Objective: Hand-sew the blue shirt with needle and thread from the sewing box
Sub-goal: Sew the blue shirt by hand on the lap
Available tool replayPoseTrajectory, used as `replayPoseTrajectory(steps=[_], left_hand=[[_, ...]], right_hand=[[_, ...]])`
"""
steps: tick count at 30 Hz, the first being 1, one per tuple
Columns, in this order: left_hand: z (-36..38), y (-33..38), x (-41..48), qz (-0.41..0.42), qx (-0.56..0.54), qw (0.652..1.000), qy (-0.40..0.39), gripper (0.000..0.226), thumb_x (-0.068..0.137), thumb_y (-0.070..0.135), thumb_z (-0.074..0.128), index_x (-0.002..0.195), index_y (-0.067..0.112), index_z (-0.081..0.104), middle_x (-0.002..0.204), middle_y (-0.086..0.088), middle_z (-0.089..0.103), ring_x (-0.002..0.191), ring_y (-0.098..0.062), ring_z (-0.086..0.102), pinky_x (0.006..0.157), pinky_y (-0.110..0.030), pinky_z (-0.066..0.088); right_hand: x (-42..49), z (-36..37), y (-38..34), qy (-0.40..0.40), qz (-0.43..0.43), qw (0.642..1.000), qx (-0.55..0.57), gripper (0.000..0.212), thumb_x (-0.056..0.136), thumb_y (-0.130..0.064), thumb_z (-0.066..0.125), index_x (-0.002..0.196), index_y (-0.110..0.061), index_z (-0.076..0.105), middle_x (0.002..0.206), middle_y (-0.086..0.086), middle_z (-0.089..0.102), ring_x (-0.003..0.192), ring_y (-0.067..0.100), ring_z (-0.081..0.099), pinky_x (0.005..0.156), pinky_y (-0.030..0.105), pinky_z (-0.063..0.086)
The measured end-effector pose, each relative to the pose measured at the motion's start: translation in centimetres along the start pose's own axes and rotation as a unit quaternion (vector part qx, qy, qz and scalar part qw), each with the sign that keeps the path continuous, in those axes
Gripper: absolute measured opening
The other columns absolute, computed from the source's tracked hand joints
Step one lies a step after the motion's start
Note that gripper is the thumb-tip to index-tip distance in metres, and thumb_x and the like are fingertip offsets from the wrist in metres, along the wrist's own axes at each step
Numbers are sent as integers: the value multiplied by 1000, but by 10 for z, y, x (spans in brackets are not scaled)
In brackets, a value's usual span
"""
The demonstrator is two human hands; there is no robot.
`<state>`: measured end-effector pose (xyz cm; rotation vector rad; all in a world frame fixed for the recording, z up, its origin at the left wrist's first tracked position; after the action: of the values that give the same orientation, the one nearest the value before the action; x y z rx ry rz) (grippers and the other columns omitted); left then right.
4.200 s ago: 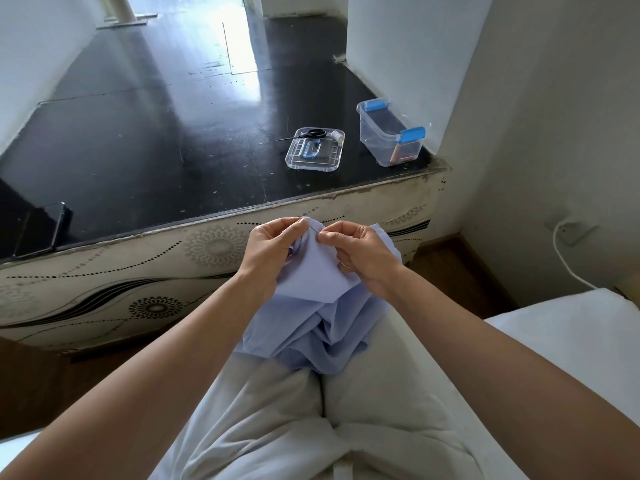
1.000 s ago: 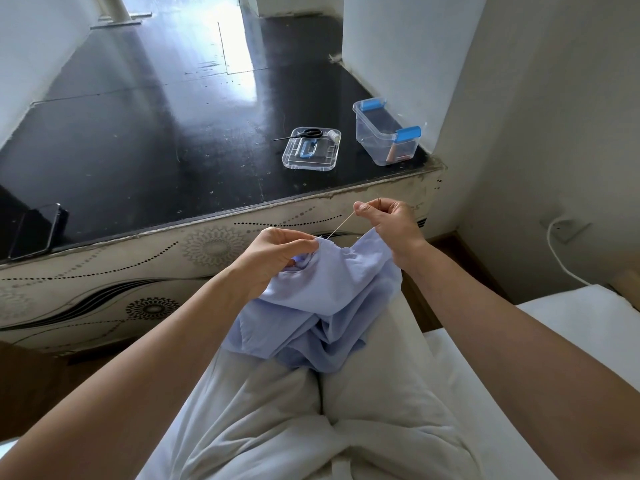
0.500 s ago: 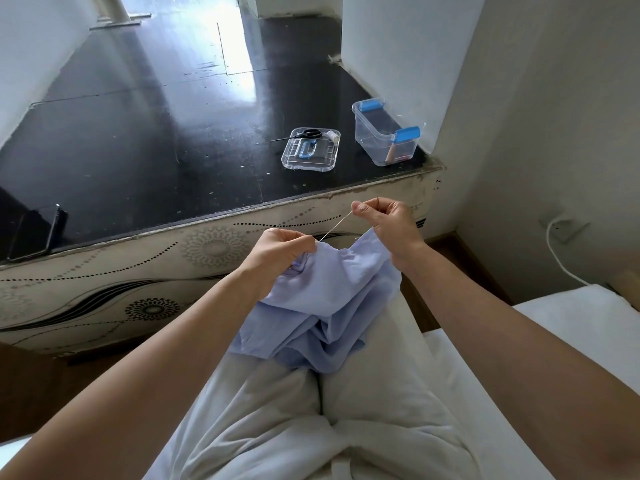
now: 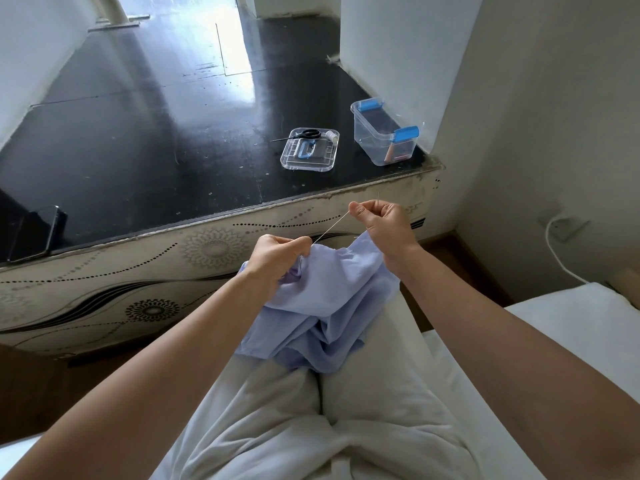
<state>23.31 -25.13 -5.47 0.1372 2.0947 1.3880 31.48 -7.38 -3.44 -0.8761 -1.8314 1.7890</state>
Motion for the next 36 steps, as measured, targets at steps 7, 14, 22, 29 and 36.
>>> replayPoseTrajectory(steps=[7,14,22,29,36], left_hand=[[0,-2,0,-7,15,1000,5,16,72,13,60,62,8,49,60,-7,37,62,-21,33,58,-26,31],[-2,4,-3,8,4,1000,11,20,53,23,57,64,8,49,64,-10,34,70,-23,30,66,-34,29],[-6,1,-2,-1,9,1000,8,19,58,22,59,65,8,48,69,-11,33,70,-23,29,63,-31,30],[-5,6,0,18,7,998,-66,15,71,14,59,67,0,58,70,-14,49,72,-24,44,67,-31,42],[-2,30,4,171,31,979,-106,32,96,10,49,102,27,75,106,-8,71,95,-15,64,86,-28,49]], right_hand=[[0,-1,5,17,12,1000,-6,18,93,-24,65,79,-13,60,74,-4,61,71,6,56,56,3,43],[3,-1,1,26,3,1000,-13,19,93,-24,65,85,-8,61,73,-2,60,70,7,54,55,2,43],[4,-2,7,27,23,999,-3,20,93,-25,65,79,-12,59,72,-3,58,68,7,52,59,8,44],[5,0,16,10,46,999,-8,19,93,-27,65,85,-10,61,74,-5,58,69,6,52,60,9,44],[19,-6,-4,4,39,999,17,18,93,-29,64,79,-18,61,45,-17,49,50,2,42,59,16,39]])
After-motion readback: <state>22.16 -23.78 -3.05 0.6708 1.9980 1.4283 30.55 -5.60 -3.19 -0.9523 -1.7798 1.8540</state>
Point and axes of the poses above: each hand's wrist, its own x-axis towards the middle knuckle, its own z-axis out of the palm, y = z × x, the point moved 8 cm from there along x, towards the middle knuckle
